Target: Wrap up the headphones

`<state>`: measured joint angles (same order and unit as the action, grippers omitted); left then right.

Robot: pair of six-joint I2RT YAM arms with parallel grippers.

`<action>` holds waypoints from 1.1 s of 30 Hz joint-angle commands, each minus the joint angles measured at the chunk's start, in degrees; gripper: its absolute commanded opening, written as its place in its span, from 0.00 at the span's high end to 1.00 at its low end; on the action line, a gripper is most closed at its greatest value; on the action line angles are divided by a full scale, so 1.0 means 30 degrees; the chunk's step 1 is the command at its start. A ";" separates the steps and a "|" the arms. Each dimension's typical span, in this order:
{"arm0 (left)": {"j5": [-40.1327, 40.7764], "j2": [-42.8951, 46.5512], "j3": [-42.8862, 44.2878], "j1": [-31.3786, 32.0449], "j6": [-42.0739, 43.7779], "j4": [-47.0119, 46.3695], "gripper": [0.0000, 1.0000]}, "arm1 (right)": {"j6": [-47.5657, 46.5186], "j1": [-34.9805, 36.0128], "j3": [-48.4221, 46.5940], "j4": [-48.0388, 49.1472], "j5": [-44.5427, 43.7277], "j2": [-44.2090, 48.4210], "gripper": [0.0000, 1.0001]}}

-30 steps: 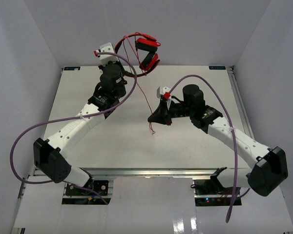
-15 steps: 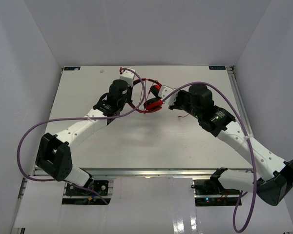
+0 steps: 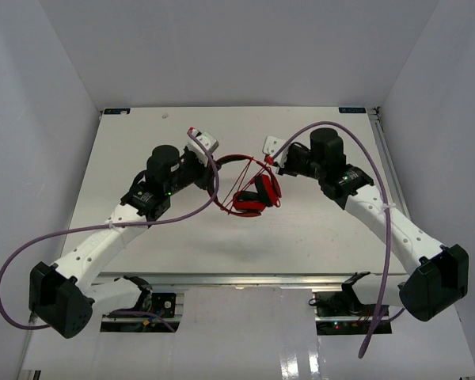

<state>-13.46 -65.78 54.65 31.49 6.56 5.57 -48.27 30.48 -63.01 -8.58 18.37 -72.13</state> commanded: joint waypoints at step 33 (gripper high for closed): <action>0.7074 0.0696 0.5105 0.0373 -1.3274 -0.5000 1.00 | 2.4381 -0.0097 0.7161 1.9022 1.6359 -0.1166 0.87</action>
<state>-12.88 -66.84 71.02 32.68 -23.06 -2.93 22.22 30.02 -42.96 43.83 69.99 -79.47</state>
